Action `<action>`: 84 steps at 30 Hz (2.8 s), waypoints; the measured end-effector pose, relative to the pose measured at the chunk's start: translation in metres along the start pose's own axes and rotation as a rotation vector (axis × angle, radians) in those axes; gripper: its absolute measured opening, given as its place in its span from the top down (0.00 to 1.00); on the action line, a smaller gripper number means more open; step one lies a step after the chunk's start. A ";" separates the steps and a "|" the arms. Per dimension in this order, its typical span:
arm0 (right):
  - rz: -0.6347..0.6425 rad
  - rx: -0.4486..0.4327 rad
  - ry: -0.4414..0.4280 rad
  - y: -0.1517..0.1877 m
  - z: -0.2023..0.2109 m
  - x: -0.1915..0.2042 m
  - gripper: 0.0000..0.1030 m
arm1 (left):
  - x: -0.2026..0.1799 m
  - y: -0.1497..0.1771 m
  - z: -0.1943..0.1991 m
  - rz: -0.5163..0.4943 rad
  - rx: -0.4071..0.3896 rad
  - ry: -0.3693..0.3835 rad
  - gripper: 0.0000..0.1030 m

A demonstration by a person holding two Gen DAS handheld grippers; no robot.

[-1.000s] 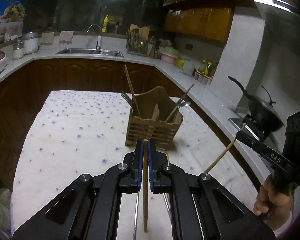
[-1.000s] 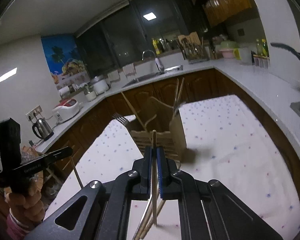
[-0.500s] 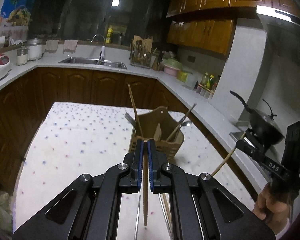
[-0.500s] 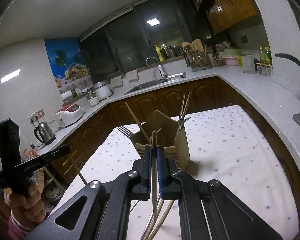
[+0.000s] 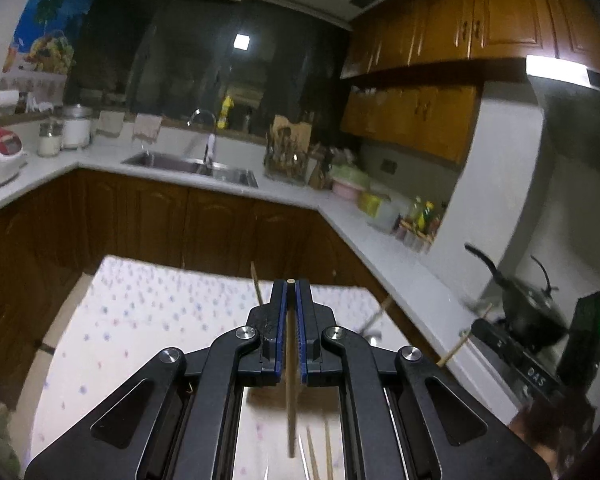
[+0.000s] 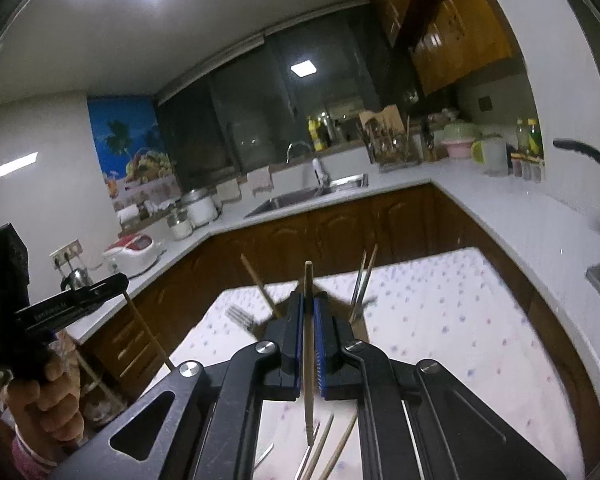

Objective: Organize utensils
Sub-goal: 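Lift both wooden chopsticks and lower them into the wooden holder, then open both tools to release the chopsticks into the holder, then move both tools back down to the remaining chopsticks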

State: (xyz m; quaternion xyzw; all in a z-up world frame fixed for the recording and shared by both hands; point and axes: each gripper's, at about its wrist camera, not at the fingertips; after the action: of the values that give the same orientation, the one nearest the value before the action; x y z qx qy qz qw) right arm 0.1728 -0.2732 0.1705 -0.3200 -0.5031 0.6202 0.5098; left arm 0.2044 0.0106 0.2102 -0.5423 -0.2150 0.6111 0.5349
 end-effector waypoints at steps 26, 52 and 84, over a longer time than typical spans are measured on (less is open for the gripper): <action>-0.027 -0.007 0.070 0.003 -0.098 -0.030 0.95 | 0.038 0.013 -0.130 0.117 0.026 -0.134 0.96; -0.098 0.040 0.042 0.019 -0.100 -0.040 0.58 | 0.040 0.025 -0.130 0.113 0.124 -0.134 0.78; -0.231 0.169 0.042 0.139 -0.008 -0.028 0.04 | 0.093 0.176 -0.008 0.124 0.297 -0.250 0.23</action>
State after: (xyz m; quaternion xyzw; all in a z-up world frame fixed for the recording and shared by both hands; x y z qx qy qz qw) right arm 0.1445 -0.2942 0.0327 -0.2288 -0.4719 0.5904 0.6135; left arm 0.1521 0.0321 0.0189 -0.3898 -0.1534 0.7304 0.5395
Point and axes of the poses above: each gripper's, at about its wrist camera, not at the fingertips, and z roughly against the way its jaws point, x to its left, y to its underside, and after that the axes turned 10 degrees about z, right-handed
